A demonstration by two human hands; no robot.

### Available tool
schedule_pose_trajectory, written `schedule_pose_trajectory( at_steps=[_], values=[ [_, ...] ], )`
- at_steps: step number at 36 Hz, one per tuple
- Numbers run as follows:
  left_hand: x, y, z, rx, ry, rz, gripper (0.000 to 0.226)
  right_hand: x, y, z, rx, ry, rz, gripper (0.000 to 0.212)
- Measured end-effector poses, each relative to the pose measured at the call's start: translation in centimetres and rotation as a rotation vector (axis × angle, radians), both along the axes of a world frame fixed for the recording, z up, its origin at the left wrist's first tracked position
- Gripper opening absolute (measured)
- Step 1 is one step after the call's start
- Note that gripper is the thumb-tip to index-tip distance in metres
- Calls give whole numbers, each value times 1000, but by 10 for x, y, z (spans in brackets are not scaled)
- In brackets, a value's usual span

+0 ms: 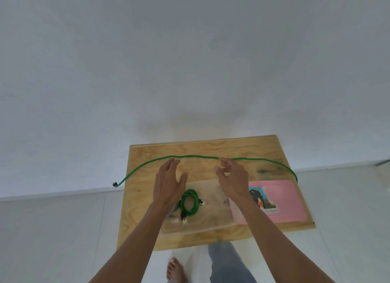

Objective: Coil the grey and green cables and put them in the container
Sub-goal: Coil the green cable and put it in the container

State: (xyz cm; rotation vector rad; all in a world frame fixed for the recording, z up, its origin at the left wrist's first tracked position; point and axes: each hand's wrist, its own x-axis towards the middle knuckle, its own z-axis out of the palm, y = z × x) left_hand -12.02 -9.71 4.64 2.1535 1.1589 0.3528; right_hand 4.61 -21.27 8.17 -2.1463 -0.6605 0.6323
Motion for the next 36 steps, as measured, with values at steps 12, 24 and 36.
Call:
schedule_pose_trajectory(
  at_steps=[12, 24, 36],
  values=[
    [78, 56, -21, -37, 351, 38, 42, 120, 28, -46, -266, 19, 144, 34],
    [108, 79, -78, 67, 673, -53, 47, 143, 51, -110, -337, 107, 341, 40],
    [117, 83, -31, 16, 433, -89, 18, 116, 78, -83, -226, 19, 529, 51]
  ],
)
